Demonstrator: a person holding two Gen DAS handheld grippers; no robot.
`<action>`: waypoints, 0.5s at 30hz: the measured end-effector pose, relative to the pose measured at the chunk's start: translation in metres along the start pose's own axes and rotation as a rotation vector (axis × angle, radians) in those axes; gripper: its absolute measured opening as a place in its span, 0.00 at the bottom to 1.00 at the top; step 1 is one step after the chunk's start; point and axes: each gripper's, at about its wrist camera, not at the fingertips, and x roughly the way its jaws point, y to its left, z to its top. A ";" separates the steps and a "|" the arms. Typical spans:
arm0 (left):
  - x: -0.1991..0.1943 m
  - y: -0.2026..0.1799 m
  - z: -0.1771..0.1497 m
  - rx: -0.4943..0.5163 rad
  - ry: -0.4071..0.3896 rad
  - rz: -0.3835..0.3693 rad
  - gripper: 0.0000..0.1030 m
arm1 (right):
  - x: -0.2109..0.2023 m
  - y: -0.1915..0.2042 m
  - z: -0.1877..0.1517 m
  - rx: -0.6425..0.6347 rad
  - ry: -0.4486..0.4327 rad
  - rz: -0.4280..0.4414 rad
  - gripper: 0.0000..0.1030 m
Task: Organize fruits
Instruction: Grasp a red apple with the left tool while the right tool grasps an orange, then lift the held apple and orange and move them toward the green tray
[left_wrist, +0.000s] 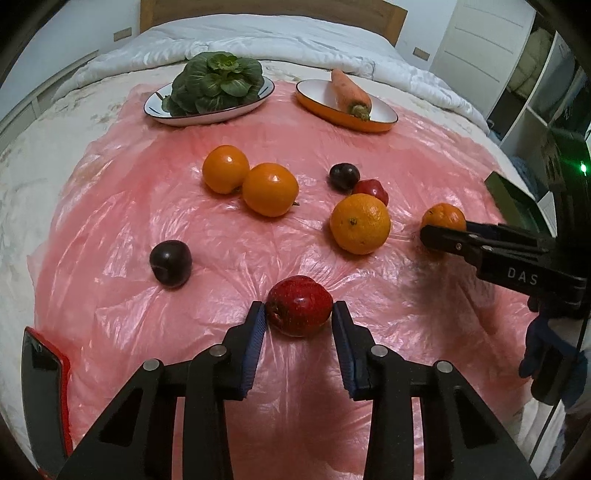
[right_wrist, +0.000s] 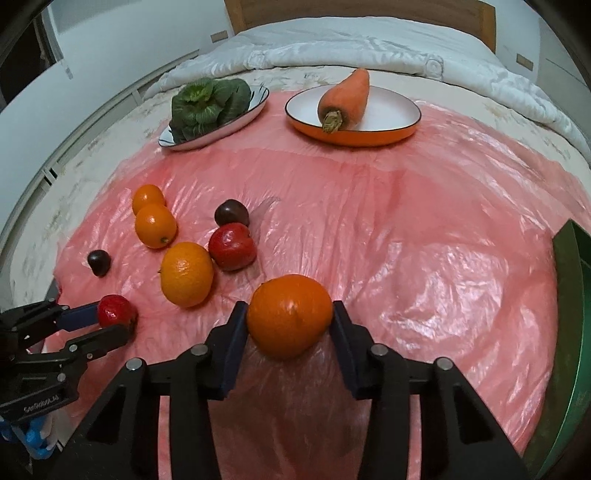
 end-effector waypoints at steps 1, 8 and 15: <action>-0.002 0.001 0.000 -0.005 -0.003 -0.003 0.31 | -0.002 0.000 -0.001 0.003 -0.004 0.000 1.00; -0.019 0.004 -0.005 -0.024 -0.011 -0.007 0.31 | -0.029 0.005 -0.012 0.018 -0.030 0.014 1.00; -0.047 -0.001 -0.016 -0.019 -0.038 -0.009 0.31 | -0.062 0.018 -0.032 0.018 -0.050 0.030 1.00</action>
